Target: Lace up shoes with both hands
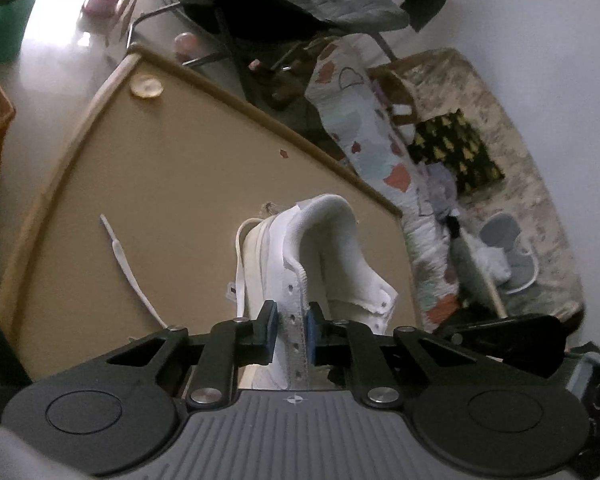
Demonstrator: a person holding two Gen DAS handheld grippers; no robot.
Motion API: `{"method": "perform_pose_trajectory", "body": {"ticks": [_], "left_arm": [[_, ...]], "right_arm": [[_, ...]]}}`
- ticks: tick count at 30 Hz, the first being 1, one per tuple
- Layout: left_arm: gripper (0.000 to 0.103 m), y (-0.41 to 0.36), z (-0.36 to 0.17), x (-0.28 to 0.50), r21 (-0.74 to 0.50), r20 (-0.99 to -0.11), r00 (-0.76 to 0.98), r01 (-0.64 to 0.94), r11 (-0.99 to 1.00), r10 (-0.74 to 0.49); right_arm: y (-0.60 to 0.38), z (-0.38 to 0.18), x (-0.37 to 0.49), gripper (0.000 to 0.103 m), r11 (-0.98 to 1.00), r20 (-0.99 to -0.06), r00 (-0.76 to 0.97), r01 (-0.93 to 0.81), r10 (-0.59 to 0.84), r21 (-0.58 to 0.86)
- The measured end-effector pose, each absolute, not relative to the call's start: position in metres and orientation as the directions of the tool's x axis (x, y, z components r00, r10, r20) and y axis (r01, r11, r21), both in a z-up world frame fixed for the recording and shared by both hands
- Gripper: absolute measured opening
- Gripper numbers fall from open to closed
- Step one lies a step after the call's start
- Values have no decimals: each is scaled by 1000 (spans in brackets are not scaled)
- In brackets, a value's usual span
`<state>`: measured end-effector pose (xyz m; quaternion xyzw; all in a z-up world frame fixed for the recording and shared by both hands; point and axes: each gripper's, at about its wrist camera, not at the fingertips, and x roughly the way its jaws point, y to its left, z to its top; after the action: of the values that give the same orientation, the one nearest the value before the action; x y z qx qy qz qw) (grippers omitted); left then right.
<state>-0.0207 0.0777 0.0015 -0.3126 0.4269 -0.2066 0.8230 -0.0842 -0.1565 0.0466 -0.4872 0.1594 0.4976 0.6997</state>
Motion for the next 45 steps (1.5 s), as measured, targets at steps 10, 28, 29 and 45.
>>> {"method": "perform_pose_trajectory", "body": {"ticks": [10,28,29,45], "left_arm": [[20,70,-20,-30,-732,-540,531,87,676,-653],[26,80,-21,-28,-737,-556,523,49,674,-646],[26,81,-20,-27,-731,-561,521,52,680,-643],[26,90,-21,-19,-728,-569,507,56,684,-647]], "right_arm": [[-152,45,-81,1,20,-720,451,-854,528,-520],[-153,49,-78,1,53,-703,435,-868,563,-494],[-153,49,-78,1,51,-703,435,-867,562,-495],[-150,49,-77,1,26,-714,421,-870,559,-492]]}}
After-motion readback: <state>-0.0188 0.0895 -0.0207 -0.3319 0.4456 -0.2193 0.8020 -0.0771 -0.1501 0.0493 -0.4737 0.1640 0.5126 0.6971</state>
